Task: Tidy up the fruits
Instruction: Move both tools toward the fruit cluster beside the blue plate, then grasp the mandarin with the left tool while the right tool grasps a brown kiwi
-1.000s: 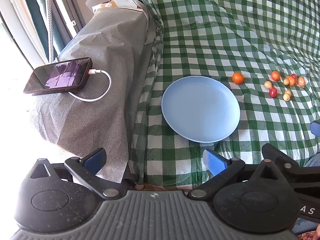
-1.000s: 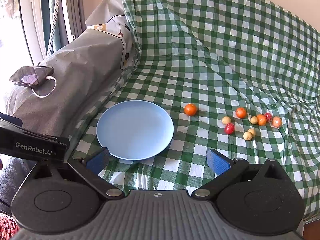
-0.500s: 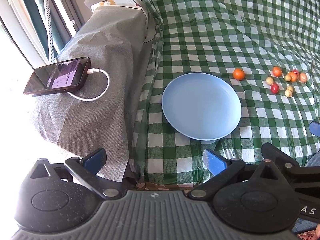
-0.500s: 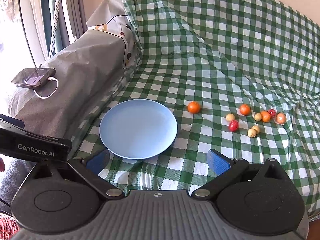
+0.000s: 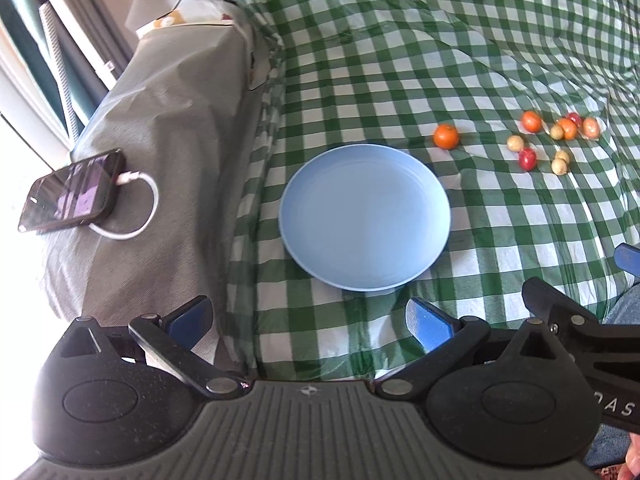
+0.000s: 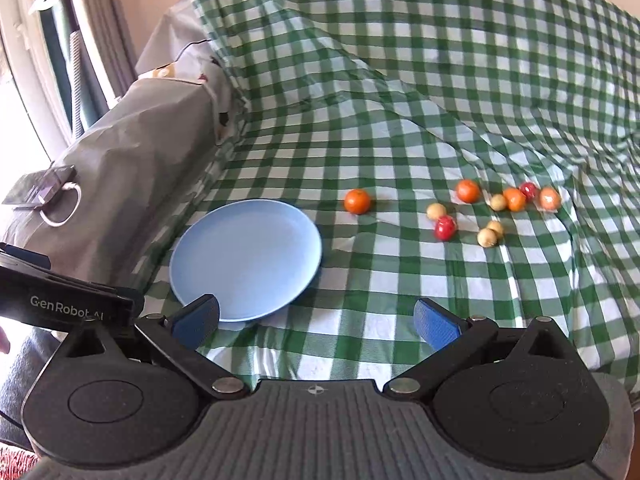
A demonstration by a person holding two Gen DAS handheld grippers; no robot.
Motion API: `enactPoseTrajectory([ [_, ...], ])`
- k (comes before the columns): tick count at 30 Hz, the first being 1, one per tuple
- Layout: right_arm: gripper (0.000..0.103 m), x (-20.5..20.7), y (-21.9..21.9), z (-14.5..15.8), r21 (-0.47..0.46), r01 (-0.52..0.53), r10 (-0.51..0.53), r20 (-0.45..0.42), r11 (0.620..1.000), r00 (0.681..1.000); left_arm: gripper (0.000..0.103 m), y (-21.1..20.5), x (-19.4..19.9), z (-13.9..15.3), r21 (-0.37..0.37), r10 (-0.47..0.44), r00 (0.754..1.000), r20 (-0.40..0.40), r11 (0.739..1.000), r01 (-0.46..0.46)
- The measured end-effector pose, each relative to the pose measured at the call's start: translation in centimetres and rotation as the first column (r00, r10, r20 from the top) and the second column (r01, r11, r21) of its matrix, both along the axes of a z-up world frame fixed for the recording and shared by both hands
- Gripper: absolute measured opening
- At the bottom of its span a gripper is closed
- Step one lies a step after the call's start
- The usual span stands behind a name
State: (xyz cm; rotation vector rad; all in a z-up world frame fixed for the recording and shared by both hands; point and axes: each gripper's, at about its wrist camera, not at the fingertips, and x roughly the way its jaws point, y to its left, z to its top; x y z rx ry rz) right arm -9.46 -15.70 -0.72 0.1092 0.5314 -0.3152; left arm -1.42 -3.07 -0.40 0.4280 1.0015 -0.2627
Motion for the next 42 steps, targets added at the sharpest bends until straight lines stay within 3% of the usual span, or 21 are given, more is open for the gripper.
enactPoseTrajectory([
  [4,0.103,-0.4,-2.1,-0.2,0.052,0.028,-0.027,-0.033,0.998,0.999,0.103,-1.5,0.2,-0.4,0.013,-0.018,1.0,-0.011,1.0,0.018],
  [6,0.102,-0.2,-3.7,-0.9,0.162,0.061,-0.05,-0.071,0.985,0.996,0.103,-2.2,0.3,-0.6,0.018,-0.028,0.999,-0.016,0.999,0.028],
  [10,0.103,-1.0,-5.6,-0.8,0.144,0.125,-0.113,-0.089,0.982,0.99,0.103,-4.1,0.9,-1.0,0.022,-0.055,0.998,-0.016,0.998,0.055],
  [11,0.103,-0.6,-6.3,-1.2,0.179,0.143,-0.127,-0.1,0.973,0.987,0.103,-4.8,1.1,-1.0,0.019,-0.065,0.998,-0.011,0.998,0.066],
  [16,0.102,-0.1,-10.1,-2.4,0.146,0.257,-0.242,-0.113,0.955,0.964,0.103,-8.6,3.2,-1.3,0.006,-0.125,0.992,0.006,0.992,0.125],
  [20,0.102,0.8,-13.8,-4.2,0.097,0.324,-0.311,-0.124,0.941,0.942,0.103,-12.2,6.5,-2.3,-0.049,-0.167,0.986,-0.014,0.985,0.166],
  [28,0.097,5.1,-20.5,-8.3,0.029,0.347,-0.339,-0.16,0.937,0.927,0.103,-19.8,14.6,-8.2,-0.002,-0.222,0.974,-0.045,0.975,0.222],
  [31,0.085,6.9,-22.9,-10.0,0.019,0.357,-0.347,-0.194,0.934,0.917,0.103,-21.8,16.8,-10.5,0.016,-0.238,0.969,-0.062,0.971,0.24],
  [33,0.065,8.1,-24.5,-11.3,0.057,0.369,-0.348,-0.228,0.928,0.909,0.103,-22.8,18.0,-11.8,0.019,-0.243,0.967,-0.079,0.969,0.245],
  [34,0.061,8.6,-25.0,-12.1,0.079,0.374,-0.346,-0.241,0.924,0.907,0.103,-23.2,18.5,-12.5,0.022,-0.244,0.966,-0.09,0.969,0.247],
  [38,0.06,10.1,-25.8,-13.2,0.048,0.364,-0.345,-0.221,0.93,0.912,0.102,-24.3,20.3,-14.4,0.018,-0.24,0.964,-0.117,0.97,0.244],
  [39,0.056,10.4,-25.9,-13.2,0.036,0.356,-0.341,-0.212,0.934,0.916,0.09,-24.4,20.6,-14.7,0.01,-0.234,0.964,-0.125,0.972,0.237],
  [40,0.049,10.5,-25.8,-13.2,0.03,0.344,-0.332,-0.202,0.938,0.922,0.06,-24.5,21.1,-15.0,-0.004,-0.224,0.963,-0.148,0.974,0.226],
  [41,0.031,10.7,-25.6,-13.3,0.03,0.327,-0.315,-0.195,0.945,0.929,0.042,-24.5,21.6,-15.3,-0.037,-0.223,0.954,-0.202,0.975,0.22],
  [42,0.028,10.7,-25.5,-13.1,0.01,0.32,-0.311,-0.198,0.947,0.929,0.04,-24.3,22.1,-15.4,-0.064,-0.203,0.951,-0.235,0.979,0.193],
])
